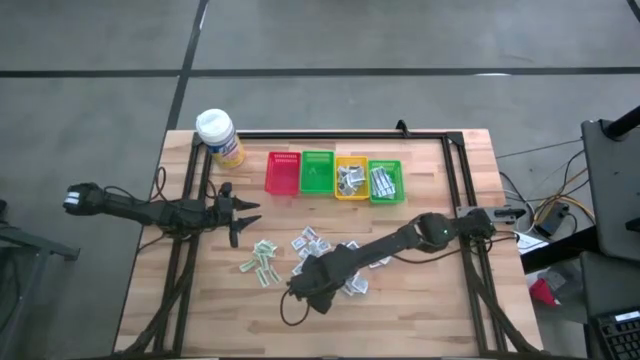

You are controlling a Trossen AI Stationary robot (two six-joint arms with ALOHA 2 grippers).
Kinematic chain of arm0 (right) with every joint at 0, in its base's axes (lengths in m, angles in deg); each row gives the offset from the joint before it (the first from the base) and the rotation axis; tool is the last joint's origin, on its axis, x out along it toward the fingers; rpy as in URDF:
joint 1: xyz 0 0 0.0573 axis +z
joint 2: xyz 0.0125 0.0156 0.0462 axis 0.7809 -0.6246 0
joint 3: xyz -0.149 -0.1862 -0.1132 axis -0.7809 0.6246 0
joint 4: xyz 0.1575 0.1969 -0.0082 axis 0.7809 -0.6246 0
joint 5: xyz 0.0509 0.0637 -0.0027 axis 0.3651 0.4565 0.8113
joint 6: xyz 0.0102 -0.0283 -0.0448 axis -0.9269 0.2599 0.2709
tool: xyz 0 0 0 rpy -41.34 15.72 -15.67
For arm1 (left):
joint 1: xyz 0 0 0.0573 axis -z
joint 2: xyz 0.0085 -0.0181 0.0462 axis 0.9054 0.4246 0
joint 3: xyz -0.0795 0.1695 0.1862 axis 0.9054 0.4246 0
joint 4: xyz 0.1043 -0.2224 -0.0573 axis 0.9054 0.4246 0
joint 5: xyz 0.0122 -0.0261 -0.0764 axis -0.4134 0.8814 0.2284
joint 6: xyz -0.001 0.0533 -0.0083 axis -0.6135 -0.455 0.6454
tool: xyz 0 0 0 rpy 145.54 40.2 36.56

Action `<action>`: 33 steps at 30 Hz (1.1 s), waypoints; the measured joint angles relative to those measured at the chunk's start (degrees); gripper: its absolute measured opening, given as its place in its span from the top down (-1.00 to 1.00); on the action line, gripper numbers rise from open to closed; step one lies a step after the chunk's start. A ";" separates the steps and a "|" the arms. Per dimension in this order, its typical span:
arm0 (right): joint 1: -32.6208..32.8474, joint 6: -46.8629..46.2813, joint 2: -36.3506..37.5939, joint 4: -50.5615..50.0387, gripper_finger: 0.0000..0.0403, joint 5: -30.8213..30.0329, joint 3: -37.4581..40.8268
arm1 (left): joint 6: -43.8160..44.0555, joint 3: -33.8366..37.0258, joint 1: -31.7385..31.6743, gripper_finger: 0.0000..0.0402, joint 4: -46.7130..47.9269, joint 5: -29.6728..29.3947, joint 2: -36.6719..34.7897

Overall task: Pick & Place First Aid Supplies
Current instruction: Put the blue alcohol pad into the yellow bin

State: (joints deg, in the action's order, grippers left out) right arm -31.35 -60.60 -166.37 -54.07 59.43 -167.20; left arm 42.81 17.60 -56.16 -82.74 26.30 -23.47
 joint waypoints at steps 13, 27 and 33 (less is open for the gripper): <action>-0.25 0.77 0.00 -0.03 0.00 1.60 -1.11 | 0.02 -0.02 0.00 0.21 0.00 0.00 0.00; -0.34 -1.58 0.00 -6.51 0.00 1.56 -1.07 | 0.02 -0.02 0.00 0.21 0.00 0.00 0.00; -0.37 1.02 0.11 -8.22 0.00 1.46 0.01 | 0.04 0.00 0.00 0.21 0.02 0.00 0.00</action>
State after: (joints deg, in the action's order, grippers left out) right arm -31.72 -59.59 -166.26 -62.29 60.90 -167.19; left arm 42.85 17.60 -56.16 -82.72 26.30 -23.47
